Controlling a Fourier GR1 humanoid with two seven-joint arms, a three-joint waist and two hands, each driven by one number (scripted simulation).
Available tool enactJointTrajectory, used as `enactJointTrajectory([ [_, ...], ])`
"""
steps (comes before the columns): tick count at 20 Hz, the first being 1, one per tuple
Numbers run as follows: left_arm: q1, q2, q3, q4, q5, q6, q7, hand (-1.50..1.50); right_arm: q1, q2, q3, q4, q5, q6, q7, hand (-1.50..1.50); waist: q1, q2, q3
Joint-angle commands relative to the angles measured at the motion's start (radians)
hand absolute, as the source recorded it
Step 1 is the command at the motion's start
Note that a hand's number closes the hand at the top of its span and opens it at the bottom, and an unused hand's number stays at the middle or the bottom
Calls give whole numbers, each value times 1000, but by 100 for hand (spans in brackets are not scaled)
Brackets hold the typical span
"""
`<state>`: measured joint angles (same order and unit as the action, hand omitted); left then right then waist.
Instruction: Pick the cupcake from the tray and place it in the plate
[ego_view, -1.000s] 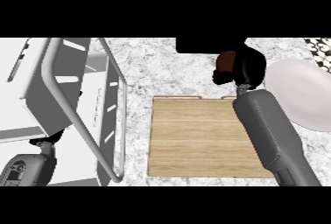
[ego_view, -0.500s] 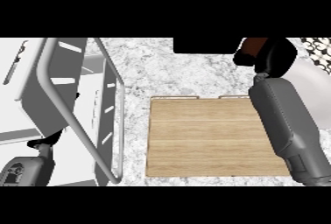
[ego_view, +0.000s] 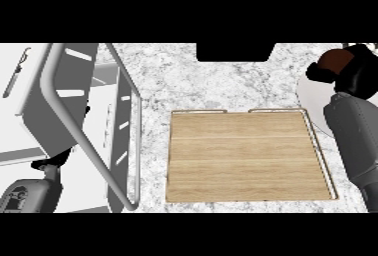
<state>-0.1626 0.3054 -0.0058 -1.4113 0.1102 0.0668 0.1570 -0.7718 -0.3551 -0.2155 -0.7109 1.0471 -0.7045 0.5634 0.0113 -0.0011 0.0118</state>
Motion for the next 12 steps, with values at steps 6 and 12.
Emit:
enactJointTrajectory([
  [6,-63,-27,16,73,2,1,-19,0,56,-103,-74,191,-120,89,-191,150,-2,10,-11],
  [12,-39,-26,6,11,26,-7,17,0,54,-153,-221,293,-336,237,-398,-150,11,12,-9],
])
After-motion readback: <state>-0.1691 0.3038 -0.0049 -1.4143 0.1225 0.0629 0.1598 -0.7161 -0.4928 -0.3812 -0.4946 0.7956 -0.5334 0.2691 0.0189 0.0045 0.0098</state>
